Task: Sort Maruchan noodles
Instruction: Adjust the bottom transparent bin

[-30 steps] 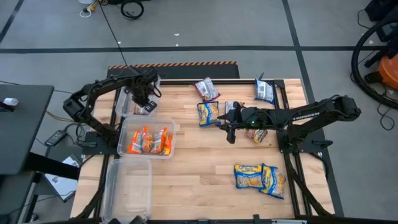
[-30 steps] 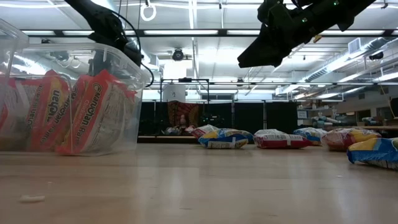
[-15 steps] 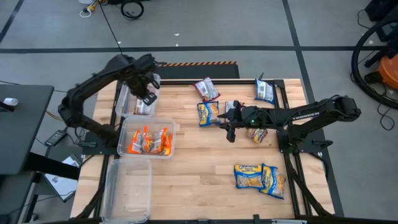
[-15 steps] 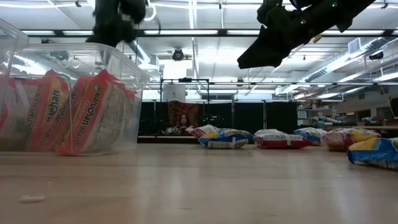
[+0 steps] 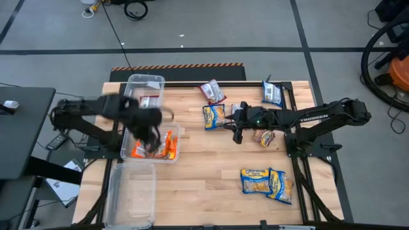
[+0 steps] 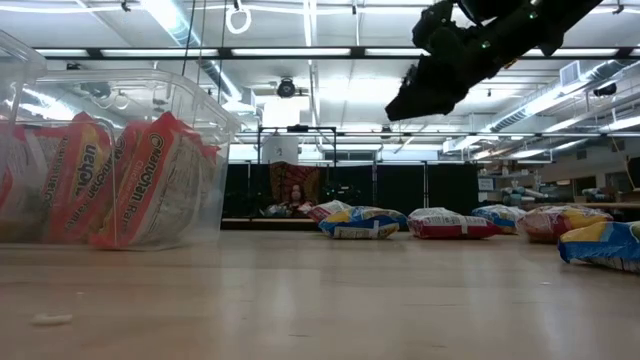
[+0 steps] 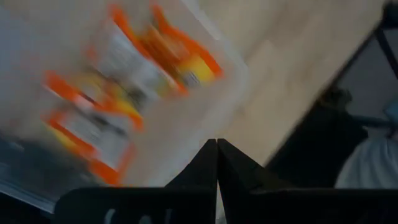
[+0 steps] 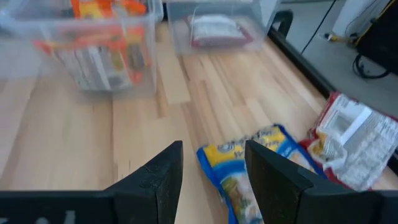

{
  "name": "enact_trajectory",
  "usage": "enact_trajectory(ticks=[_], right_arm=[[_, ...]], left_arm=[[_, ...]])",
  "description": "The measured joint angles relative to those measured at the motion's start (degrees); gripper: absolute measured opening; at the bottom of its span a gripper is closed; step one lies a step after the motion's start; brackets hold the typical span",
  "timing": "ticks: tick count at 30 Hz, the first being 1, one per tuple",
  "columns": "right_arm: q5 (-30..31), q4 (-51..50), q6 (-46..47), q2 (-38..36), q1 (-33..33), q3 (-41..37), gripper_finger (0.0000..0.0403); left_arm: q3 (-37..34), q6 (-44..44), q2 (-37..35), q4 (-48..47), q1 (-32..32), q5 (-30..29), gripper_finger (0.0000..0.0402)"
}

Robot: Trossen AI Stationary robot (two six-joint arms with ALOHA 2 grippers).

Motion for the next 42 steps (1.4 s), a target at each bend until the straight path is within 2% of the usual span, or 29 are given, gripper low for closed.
enact_trajectory(ticks=[4,7,10,13,16,21,25,34,37,42], right_arm=[[-0.11,-3.36,0.24,0.0,0.09,0.0,0.0179],[-0.09,-3.73,1.25,0.0,0.9,0.0,0.0179],[-0.13,-3.59,1.16,0.0,2.62,0.0,0.0179],[-0.13,-3.6,1.15,-0.03,4.88,0.0,0.0179],[-0.03,-3.64,1.13,-0.29,7.45,0.0,0.0178],[3.04,-3.76,1.12,-2.07,11.58,0.0,0.0178],[4.92,-4.75,1.46,-5.13,14.3,0.0,0.0178],[5.95,-8.3,5.7,-11.9,15.96,0.0,0.0178],[5.95,-8.55,6.28,-12.91,15.98,0.0,0.0178],[5.91,-10.01,7.01,-13.14,15.98,0.0,0.0178]], left_arm=[[-3.89,-12.05,0.68,3.92,-11.96,0.19,0.0012],[-8.55,-19.63,0.87,10.47,-19.0,-0.07,0.0012],[-12.65,-27.11,1.16,15.37,-24.4,-0.13,0.0012],[-15.34,-33.71,1.07,15.38,-29.48,0.2,0.0012],[-18.56,-36.6,1.07,15.62,-34.1,0.43,0.0012],[-23.87,-30.35,2.69,21.09,-38.8,-3.57,0.0013],[-24.82,-23.76,4.65,25.75,-39.12,-8.8,0.0013],[-24.98,-10.39,10.37,39.19,-33.27,-11.93,0.0013],[-24.98,-5.63,11.49,43.73,-29.78,-13.62,0.0013],[-24.96,4.77,12.28,52.13,-24.74,-13.02,0.0013]])
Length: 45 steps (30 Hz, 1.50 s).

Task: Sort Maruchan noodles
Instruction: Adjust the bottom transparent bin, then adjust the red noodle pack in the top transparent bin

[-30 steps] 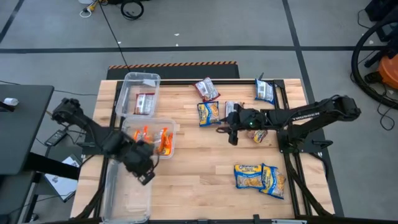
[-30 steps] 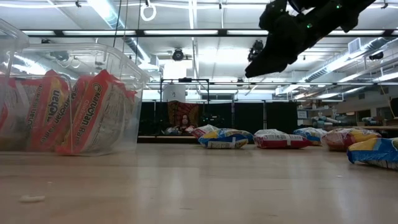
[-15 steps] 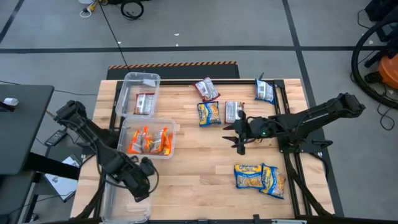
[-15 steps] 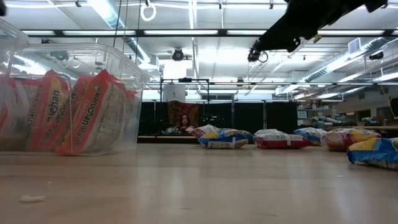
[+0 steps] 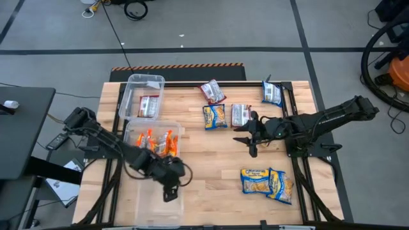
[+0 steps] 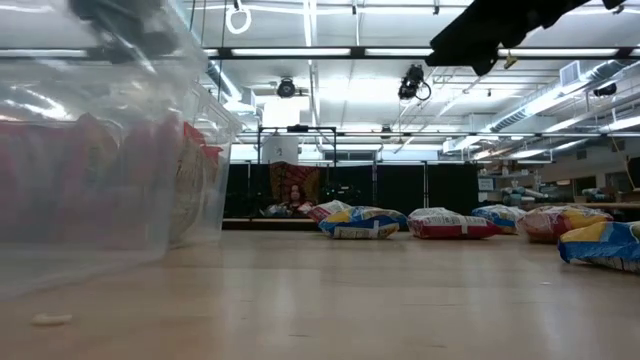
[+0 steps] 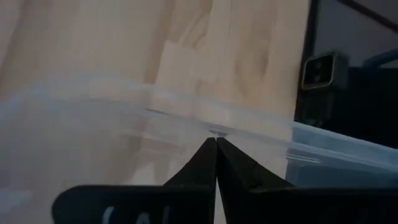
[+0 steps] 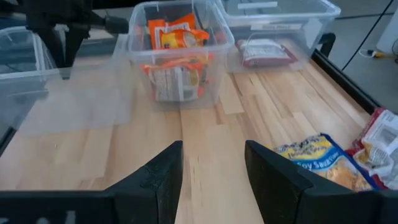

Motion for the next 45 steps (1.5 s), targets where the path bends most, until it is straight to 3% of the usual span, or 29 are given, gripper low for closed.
enact_trajectory(ticks=[6,14,18,23,28,39,45], right_arm=[[-0.15,-1.32,0.09,-0.19,0.15,-0.02,0.0178],[3.05,3.64,-5.37,-1.07,-0.93,-0.02,0.0178],[2.8,7.6,-5.7,-1.03,-1.71,-0.02,0.0179],[2.7,10.72,-5.83,-1.03,-1.75,-0.02,0.0178],[2.64,11.76,-5.89,-1.01,-1.75,-0.02,0.0179],[2.55,11.78,-6.24,-1.01,-1.77,-0.02,0.0179],[2.53,11.76,-6.31,-1.01,-1.76,-0.02,0.0178]], left_arm=[[0.14,1.57,-2.46,-6.11,0.21,1.16,0.0013],[3.1,7.7,-14.28,-16.5,1.24,-16.97,0.001],[3.09,8.68,-19.6,-24.28,7.48,-23.55,0.0011],[3.06,9.13,-24.51,-33.19,18.05,-24.15,0.0011],[3.05,12.94,-28.07,-38.73,25.77,-28.45,0.0011],[2.94,15.72,-32.94,-38.9,36.56,-28.36,0.0011],[-0.06,14.21,-33.28,-31.97,43.45,-30.5,0.0011]])
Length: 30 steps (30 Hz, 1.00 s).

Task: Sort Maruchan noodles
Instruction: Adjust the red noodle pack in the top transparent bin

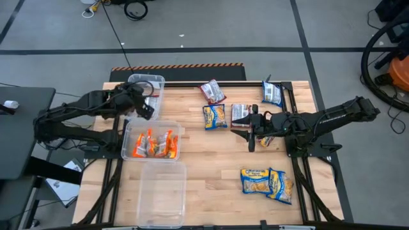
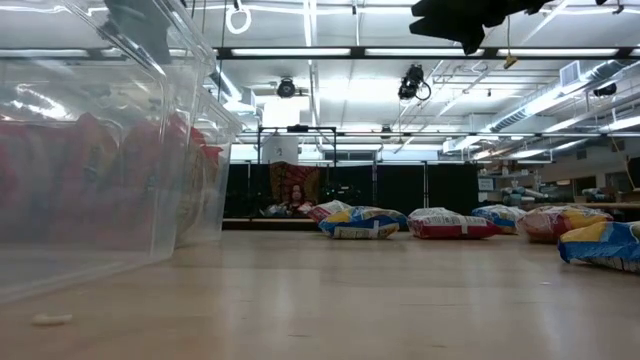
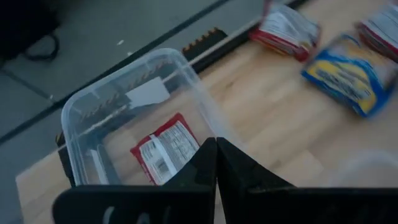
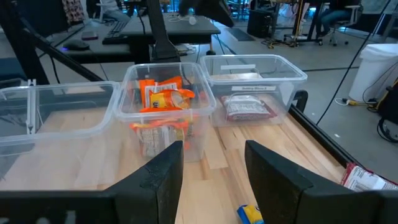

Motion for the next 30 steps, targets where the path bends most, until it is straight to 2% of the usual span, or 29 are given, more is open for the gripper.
enact_trajectory(ticks=[2,6,9,19,26,30], right_arm=[[0.0,0.02,0.01,0.0,-0.01,0.0,0.0179],[0.0,0.0,0.0,0.0,0.01,0.0,0.0179],[0.0,0.02,0.01,0.0,-0.01,0.0,0.0178],[0.0,0.01,-0.01,0.0,-0.01,0.0,0.0178],[0.0,0.0,0.01,0.0,0.0,0.0,0.0179],[0.0,0.0,0.01,0.0,-0.01,0.0,0.0178]], left_arm=[[-1.47,-3.28,-0.42,2.81,1.84,0.04,0.0011],[-2.87,-15.27,-0.57,4.45,4.03,-0.67,0.0011],[-2.85,-18.42,-0.54,5.45,5.04,-0.53,0.0011],[-2.82,-7.82,-0.58,6.18,5.87,-1.0,0.0011],[-2.8,5.92,-0.56,5.34,5.74,1.09,0.0011],[-2.8,4.82,-0.56,5.95,5.74,1.14,0.0011]])
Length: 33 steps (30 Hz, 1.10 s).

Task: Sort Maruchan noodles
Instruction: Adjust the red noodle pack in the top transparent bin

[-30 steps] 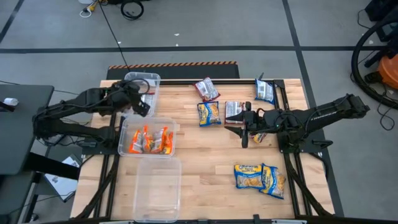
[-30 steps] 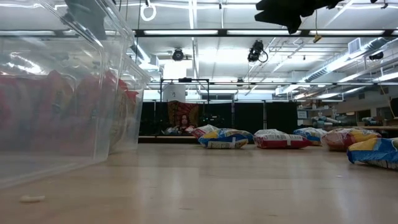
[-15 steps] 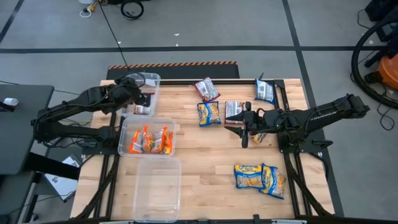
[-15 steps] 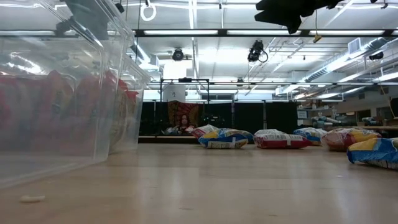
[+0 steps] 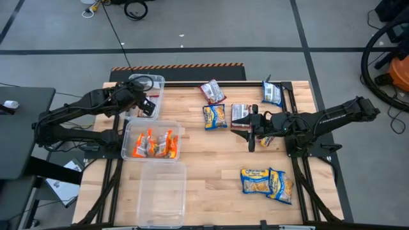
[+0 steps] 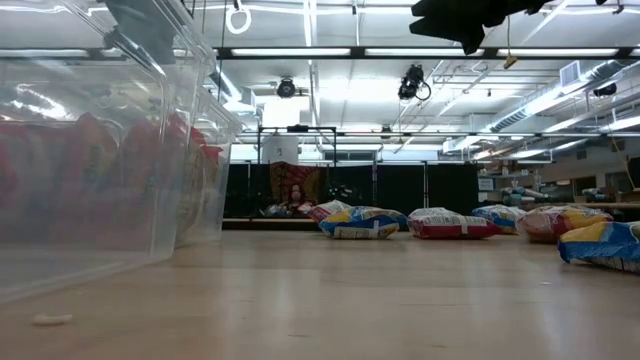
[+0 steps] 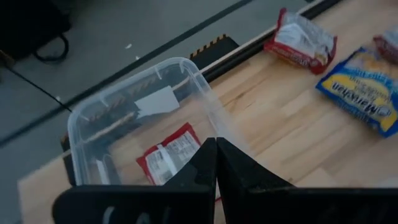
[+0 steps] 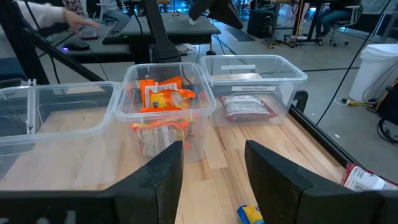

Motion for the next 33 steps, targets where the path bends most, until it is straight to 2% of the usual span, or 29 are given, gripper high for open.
enact_trajectory(ticks=[3,13,20,26,33], right_arm=[[0.0,0.0,-0.01,0.0,0.0,0.0,0.0179],[0.0,0.0,-0.01,0.0,0.0,0.0,0.0178],[0.0,0.01,0.0,0.0,0.01,0.0,0.0179],[0.0,0.0,0.0,0.0,0.0,0.0,0.0179],[0.0,0.0,0.0,0.0,0.0,0.0,0.0178]], left_arm=[[0.02,-3.17,0.0,-0.02,0.0,0.01,0.0011],[0.07,-4.36,0.0,-0.92,1.05,2.6,0.0011],[0.07,-6.94,0.0,-3.39,4.79,9.65,0.0011],[0.07,-1.19,0.02,-3.63,7.17,10.7,0.0011],[0.07,10.16,1.78,-2.94,14.06,8.78,0.0011]])
